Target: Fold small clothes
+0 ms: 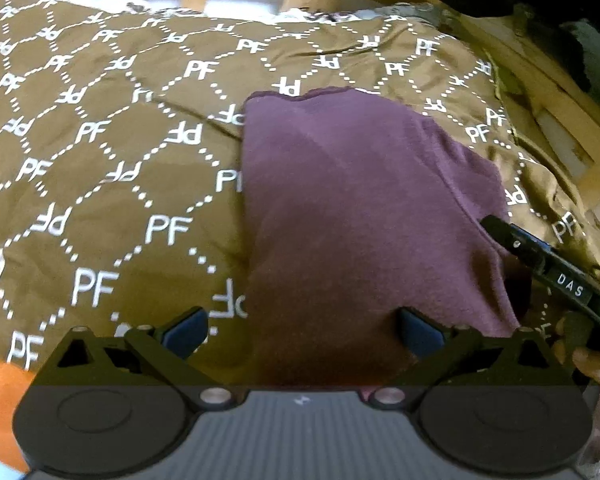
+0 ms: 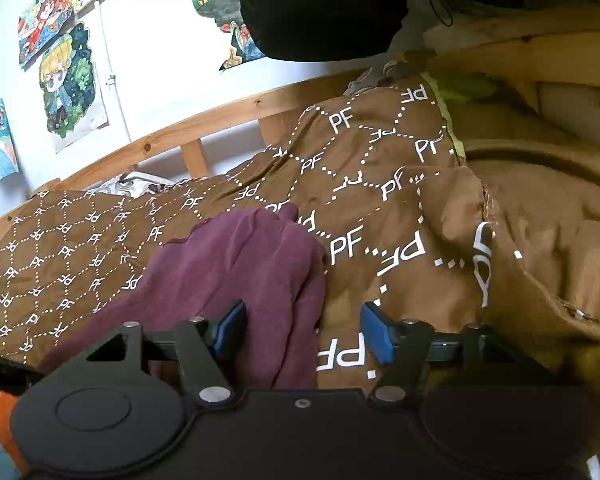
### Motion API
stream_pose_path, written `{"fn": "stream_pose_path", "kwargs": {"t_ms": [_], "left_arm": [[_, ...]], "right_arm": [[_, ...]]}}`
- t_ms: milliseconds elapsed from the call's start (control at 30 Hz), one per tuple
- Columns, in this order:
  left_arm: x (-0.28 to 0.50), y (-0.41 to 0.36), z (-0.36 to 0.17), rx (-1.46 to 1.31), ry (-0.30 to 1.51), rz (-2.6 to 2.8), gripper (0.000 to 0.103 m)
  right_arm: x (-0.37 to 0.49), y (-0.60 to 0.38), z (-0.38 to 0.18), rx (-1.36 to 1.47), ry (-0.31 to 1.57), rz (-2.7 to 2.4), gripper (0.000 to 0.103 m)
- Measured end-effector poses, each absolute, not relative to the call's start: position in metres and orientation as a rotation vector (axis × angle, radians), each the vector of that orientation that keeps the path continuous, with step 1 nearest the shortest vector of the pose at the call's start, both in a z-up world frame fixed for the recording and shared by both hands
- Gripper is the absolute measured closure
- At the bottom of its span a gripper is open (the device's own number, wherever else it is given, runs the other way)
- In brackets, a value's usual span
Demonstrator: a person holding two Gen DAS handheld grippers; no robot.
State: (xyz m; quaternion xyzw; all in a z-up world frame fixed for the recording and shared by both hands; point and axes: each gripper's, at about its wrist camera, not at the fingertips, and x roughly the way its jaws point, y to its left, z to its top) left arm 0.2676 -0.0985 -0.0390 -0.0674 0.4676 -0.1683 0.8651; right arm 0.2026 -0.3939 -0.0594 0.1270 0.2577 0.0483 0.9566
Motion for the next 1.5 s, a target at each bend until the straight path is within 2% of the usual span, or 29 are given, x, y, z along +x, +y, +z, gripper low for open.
{"fn": "stream_pose_path", "kwargs": {"t_ms": [400,533,667,800,933,1033,1100,1133,1300,1500], "left_arm": [[0.293,-0.096,-0.054,-0.177,1.02,-0.528,0.0],[0.3,-0.095,-0.063,-0.213,1.034,-0.568,0.0],[0.304,-0.091,-0.069,-0.257,1.04,-0.596,0.0],[0.309,-0.093,-0.068,-0.266,1.06,-0.62,0.0],[0.313,-0.094,-0.069,-0.287,1.089,-0.638,0.0],[0.314,-0.092,-0.068,-0.293,1.093,-0.642,0.009],[0.314,-0.091,-0.067,-0.289,1.095,-0.633,0.016],[0.313,-0.091,-0.066,-0.286,1.095,-0.625,0.018],[0.305,-0.091,-0.055,-0.257,1.052,-0.593,0.033],[0.302,-0.079,-0.039,-0.29,1.019,-0.614,0.038]], "right_arm": [[0.237,-0.386,-0.044,0.232,0.584,0.104,0.009],[0.259,-0.391,-0.046,0.273,0.608,0.136,0.011],[0.271,-0.39,-0.05,0.291,0.655,0.137,0.022],[0.275,-0.382,-0.053,0.283,0.702,0.162,0.039],[0.275,-0.381,-0.052,0.309,0.719,0.131,0.046],[0.274,-0.375,-0.049,0.299,0.731,0.101,0.063],[0.274,-0.369,-0.044,0.272,0.73,0.096,0.081],[0.273,-0.366,-0.039,0.255,0.724,0.096,0.085],[0.269,-0.343,-0.021,0.114,0.688,0.111,0.088],[0.26,-0.308,0.003,-0.021,0.589,0.16,0.09]]}}
